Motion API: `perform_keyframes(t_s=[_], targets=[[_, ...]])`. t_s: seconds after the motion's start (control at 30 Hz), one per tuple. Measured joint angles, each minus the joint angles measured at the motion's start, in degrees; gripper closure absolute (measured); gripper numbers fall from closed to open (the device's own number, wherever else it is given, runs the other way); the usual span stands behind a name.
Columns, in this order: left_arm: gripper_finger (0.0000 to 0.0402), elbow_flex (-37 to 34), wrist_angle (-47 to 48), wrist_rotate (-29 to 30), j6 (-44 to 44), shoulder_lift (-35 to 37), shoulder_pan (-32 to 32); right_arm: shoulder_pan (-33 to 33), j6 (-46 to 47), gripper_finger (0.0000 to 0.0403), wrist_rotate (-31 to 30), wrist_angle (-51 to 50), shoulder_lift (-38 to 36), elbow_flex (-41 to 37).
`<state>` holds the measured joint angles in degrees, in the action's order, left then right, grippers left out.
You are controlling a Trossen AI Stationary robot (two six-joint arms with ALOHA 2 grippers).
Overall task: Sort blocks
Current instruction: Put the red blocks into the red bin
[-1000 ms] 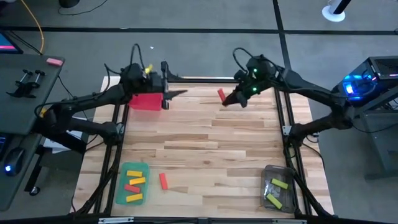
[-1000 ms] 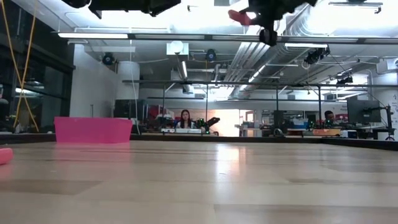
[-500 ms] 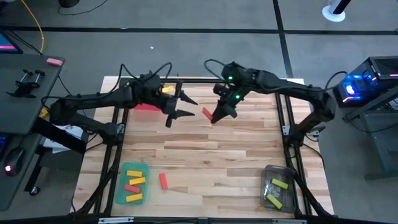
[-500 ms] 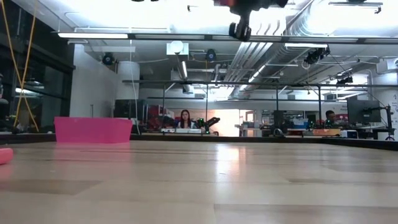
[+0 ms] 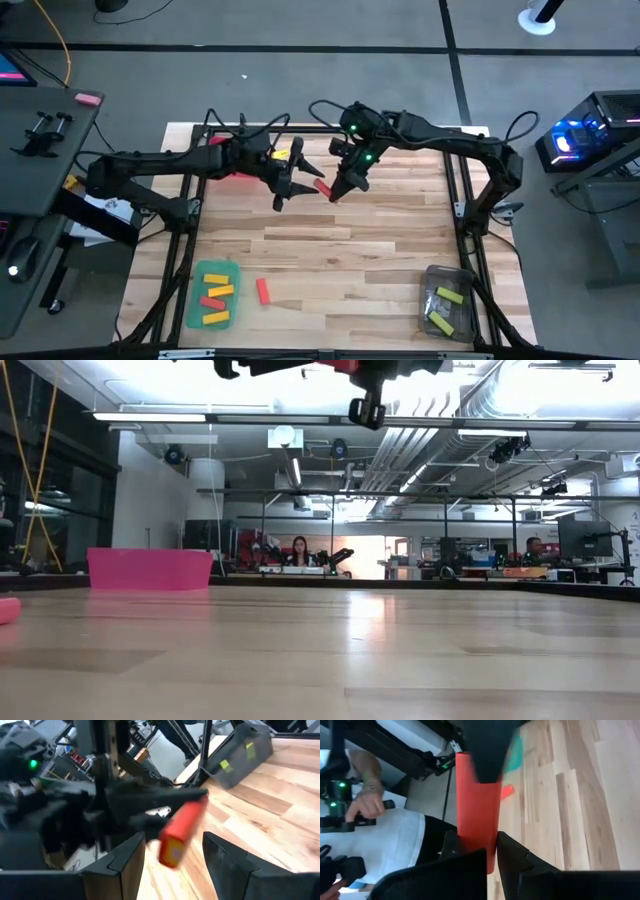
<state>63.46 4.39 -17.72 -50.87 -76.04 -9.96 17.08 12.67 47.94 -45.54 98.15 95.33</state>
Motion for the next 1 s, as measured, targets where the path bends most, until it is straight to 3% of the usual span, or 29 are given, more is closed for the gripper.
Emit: perform_keyframes(t_s=[0.33,0.7,1.0], targets=[[0.0228,0.02,-0.05,-0.09,-0.23,-0.59,1.93,0.02,0.37,0.0403,-0.94,0.17,0.11,-0.09],[0.0375,0.01,-0.27,-0.46,1.88,-1.98,1.91,0.04,-1.17,0.0403,-0.73,-0.06,0.11,-0.15],[0.0376,0.18,2.54,1.63,6.19,-1.67,1.91,0.74,1.47,0.0382,-1.19,-0.28,-0.02,0.72]])
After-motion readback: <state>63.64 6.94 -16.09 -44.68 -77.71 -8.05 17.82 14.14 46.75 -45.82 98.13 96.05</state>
